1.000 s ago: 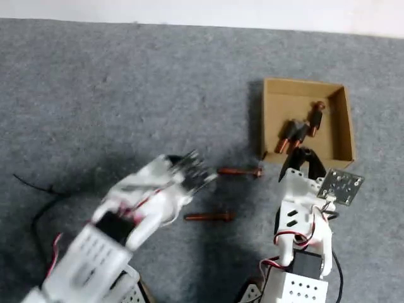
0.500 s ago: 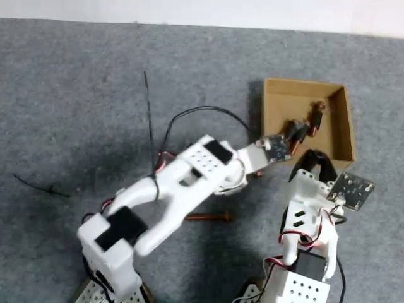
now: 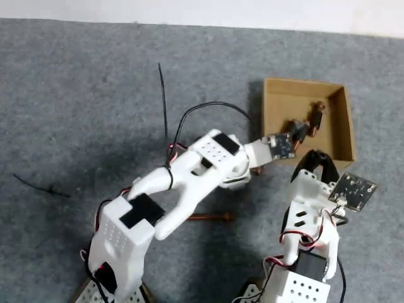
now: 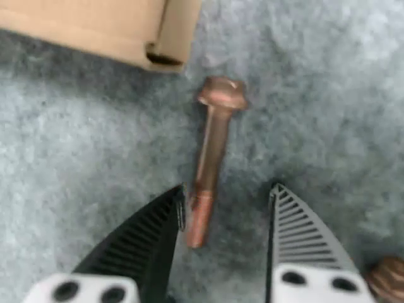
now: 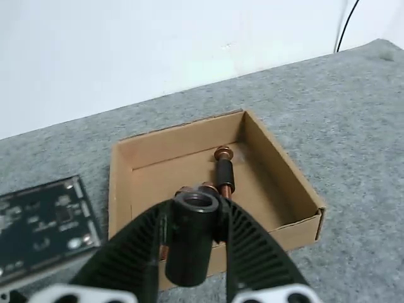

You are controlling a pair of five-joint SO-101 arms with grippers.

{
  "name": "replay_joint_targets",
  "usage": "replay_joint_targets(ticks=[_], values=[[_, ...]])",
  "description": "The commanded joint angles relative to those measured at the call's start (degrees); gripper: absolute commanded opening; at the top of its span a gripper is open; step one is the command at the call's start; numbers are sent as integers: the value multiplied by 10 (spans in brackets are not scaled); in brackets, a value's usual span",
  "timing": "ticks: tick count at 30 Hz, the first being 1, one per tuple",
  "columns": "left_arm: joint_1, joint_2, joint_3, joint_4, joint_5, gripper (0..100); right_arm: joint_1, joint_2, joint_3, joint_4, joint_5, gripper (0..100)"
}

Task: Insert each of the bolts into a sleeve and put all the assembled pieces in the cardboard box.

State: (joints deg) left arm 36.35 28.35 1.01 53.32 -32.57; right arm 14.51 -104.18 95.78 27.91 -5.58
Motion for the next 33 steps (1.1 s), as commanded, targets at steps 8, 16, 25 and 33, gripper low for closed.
replay_joint_targets(ticks=[8, 16, 25, 33], values=[[-9, 30, -52, 31, -3, 79, 6, -12, 47, -11, -1, 5], [-10, 26, -38, 37, 0, 7, 5, -12, 48, -11, -1, 5], [-49, -87, 61, 9, 40, 7, 4, -12, 49, -11, -1, 5], [-106, -236, 225, -123, 103, 7, 4, -12, 49, -11, -1, 5]])
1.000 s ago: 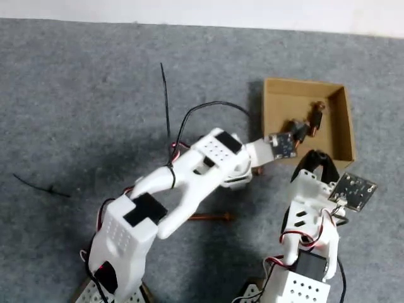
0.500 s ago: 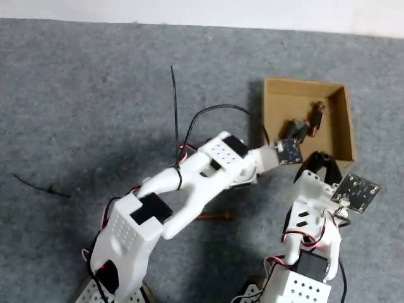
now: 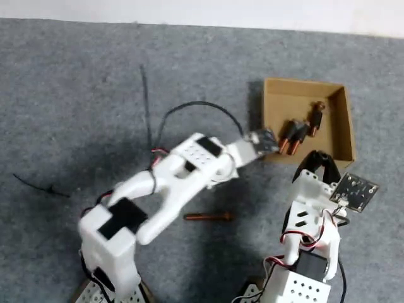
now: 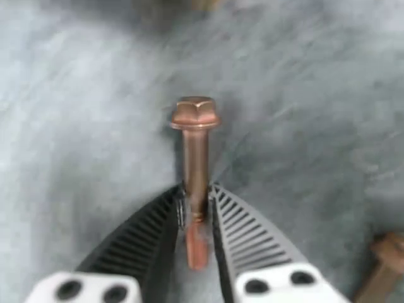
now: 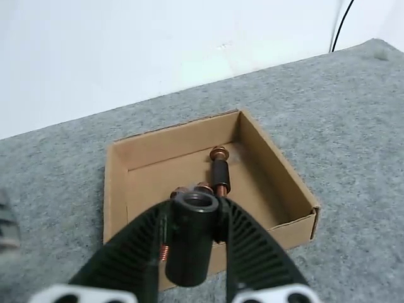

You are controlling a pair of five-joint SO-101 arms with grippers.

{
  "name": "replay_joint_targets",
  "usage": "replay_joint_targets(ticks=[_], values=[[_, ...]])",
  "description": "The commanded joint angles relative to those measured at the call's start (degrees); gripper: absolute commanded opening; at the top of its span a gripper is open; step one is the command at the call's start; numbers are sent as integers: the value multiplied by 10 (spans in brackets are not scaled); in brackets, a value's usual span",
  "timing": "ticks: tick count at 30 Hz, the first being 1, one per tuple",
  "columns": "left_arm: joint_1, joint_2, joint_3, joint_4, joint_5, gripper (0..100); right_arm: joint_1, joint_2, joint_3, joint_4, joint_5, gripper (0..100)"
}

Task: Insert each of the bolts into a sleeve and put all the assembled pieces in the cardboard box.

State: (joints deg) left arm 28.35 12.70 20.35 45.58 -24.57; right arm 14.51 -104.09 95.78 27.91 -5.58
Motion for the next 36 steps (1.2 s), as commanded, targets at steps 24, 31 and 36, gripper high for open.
replay_joint_targets(ticks=[24, 31, 36], values=[[-45, -650, 538, -484, 251, 7, -220, -13, 54, -6, 135, 6], [13, -717, 650, -685, 251, 7, -265, -13, 54, 4, 136, 6], [15, -764, 673, -717, 253, 7, -317, -13, 54, 2, 137, 6]])
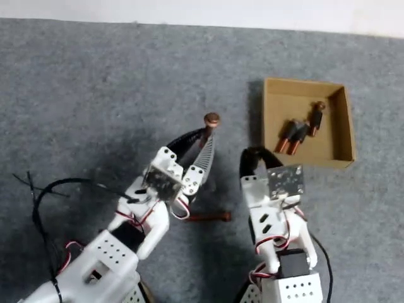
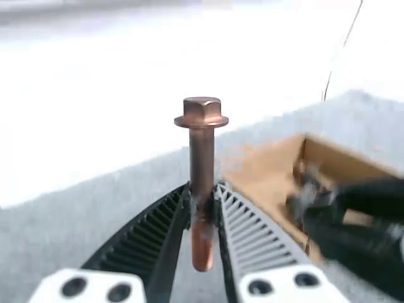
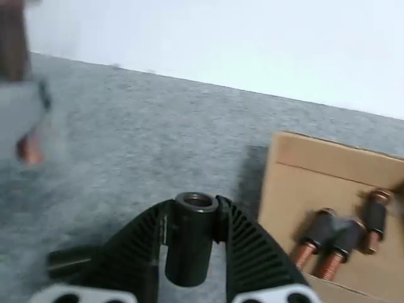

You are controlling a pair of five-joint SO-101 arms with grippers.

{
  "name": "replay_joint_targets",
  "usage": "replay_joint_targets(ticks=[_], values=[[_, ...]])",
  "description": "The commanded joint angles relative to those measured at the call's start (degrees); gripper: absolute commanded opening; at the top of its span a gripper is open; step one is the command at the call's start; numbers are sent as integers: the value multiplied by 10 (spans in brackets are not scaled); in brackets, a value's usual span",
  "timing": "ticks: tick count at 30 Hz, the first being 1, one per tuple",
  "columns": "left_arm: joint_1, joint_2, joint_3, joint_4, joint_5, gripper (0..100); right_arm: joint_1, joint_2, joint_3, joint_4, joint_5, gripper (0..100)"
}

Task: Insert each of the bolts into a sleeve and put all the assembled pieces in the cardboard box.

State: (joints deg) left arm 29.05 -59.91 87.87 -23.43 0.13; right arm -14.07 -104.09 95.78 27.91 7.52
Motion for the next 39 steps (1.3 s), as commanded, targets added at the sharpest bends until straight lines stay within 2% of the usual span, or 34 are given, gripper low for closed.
replay_joint_targets(ticks=[1, 5, 12, 18, 24, 34, 39], values=[[8, -48, 0, -28, 6, 7, -44, -13, 54, 2, 6, 6], [9, -98, 8, -29, 8, 7, -74, -13, 53, 1, 6, 7], [7, -240, 52, -26, 131, 7, -136, -12, 53, -87, 84, 7], [35, -360, 98, -25, 137, 7, -138, -12, 53, -102, 84, 7], [104, -411, 95, 95, 135, 7, -139, -13, 53, -119, 83, 5], [40, -426, 95, 104, 136, 7, -144, -13, 53, -150, 86, 5], [1, -429, 94, 100, 137, 7, -190, -13, 53, -173, 97, 5]])
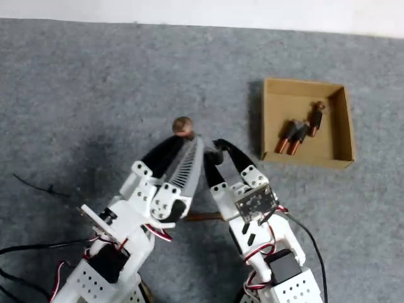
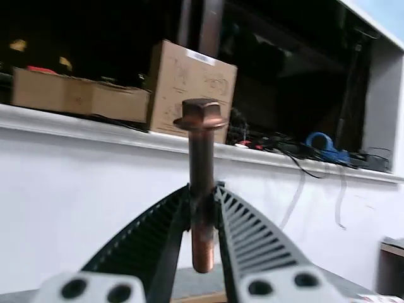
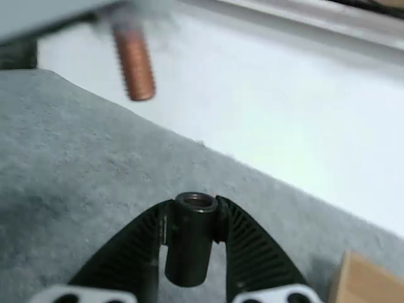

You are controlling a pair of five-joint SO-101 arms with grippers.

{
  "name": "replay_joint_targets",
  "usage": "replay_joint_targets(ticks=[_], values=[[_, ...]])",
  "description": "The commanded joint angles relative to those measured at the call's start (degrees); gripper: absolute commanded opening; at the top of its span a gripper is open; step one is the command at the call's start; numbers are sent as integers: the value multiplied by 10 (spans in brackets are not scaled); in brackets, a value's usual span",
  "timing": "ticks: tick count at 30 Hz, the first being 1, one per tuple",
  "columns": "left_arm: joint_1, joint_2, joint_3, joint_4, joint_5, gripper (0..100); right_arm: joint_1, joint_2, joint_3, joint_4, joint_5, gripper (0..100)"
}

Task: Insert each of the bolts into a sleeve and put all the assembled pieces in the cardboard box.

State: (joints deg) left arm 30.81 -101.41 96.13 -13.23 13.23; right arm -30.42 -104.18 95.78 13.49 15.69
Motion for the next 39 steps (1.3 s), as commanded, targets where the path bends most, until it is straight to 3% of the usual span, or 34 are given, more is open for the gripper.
replay_joint_targets(ticks=[1, 6, 13, 29, 33, 39], values=[[-15, -15, 11, -2, 8, 7, -38, -12, 53, -33, 31, 5], [-13, -11, 11, 11, 67, 7, -75, -12, 53, -35, 61, 5], [-12, -15, 11, 99, 91, 7, -60, -12, 53, -35, 57, 5], [-15, -15, 11, 129, 93, 7, -36, -12, 53, -35, 56, 5], [-12, -15, 11, 196, 95, 7, -35, -12, 53, -33, 56, 5], [-12, -15, 11, 205, 93, 7, -34, -12, 53, -31, 56, 5]])
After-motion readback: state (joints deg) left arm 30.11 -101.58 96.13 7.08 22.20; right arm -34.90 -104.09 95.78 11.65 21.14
